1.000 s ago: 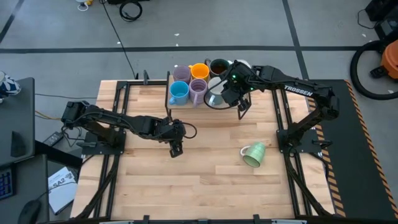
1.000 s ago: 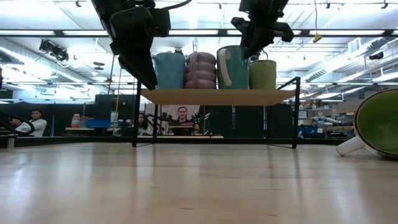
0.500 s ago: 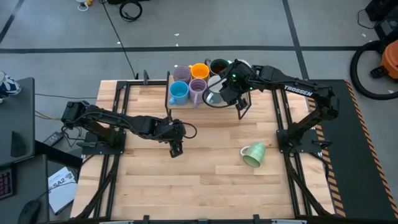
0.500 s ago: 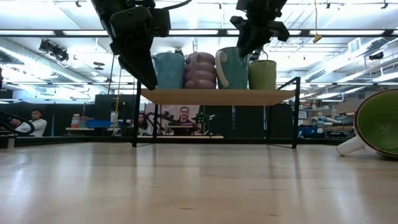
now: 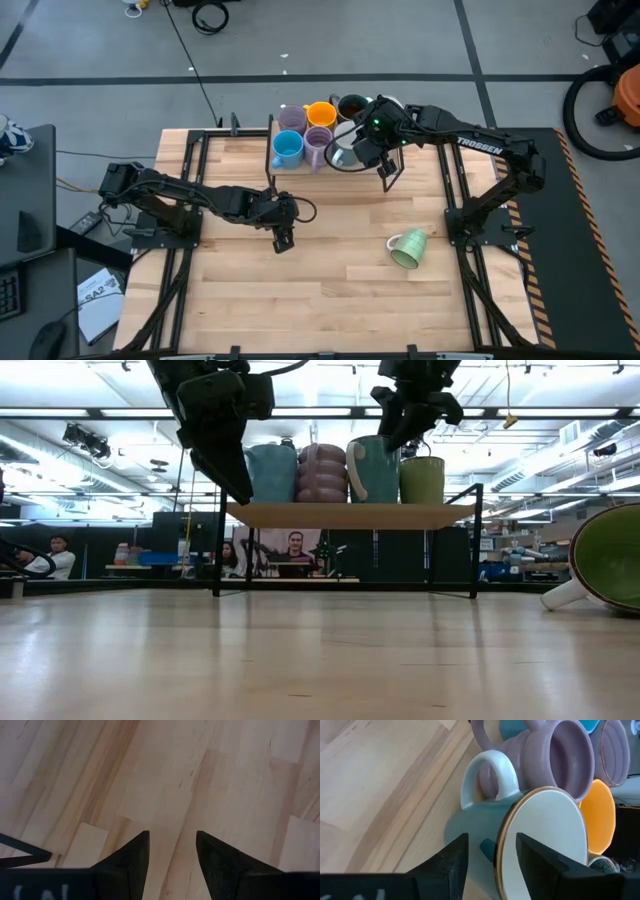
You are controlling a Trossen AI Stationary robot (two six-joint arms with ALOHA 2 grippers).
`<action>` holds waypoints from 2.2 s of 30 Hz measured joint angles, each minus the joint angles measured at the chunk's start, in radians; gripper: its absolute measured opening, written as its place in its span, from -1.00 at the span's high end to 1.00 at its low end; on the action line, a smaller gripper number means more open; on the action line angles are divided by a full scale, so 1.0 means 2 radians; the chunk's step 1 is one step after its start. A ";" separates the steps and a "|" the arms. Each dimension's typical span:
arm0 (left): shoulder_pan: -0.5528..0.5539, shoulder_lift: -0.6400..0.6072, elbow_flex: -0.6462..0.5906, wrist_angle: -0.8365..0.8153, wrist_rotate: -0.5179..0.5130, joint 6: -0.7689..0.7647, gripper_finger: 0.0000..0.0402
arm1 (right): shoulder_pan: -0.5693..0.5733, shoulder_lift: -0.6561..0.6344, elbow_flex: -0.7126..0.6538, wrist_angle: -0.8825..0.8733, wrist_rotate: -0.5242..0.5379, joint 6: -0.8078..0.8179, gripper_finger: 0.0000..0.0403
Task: Place coffee mugs
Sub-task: Put the light green mug on the shelf
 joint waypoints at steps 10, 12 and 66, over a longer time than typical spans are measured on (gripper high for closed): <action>0.000 0.000 0.000 0.000 0.000 0.000 0.16 | 0.005 -0.003 0.000 0.014 0.000 0.000 0.16; 0.000 0.000 0.000 0.000 0.000 0.000 0.16 | 0.009 -0.008 0.002 0.019 0.000 0.000 0.15; -0.007 0.000 0.000 0.015 0.000 -0.001 0.16 | 0.425 -0.065 -0.123 -0.178 0.039 0.995 0.17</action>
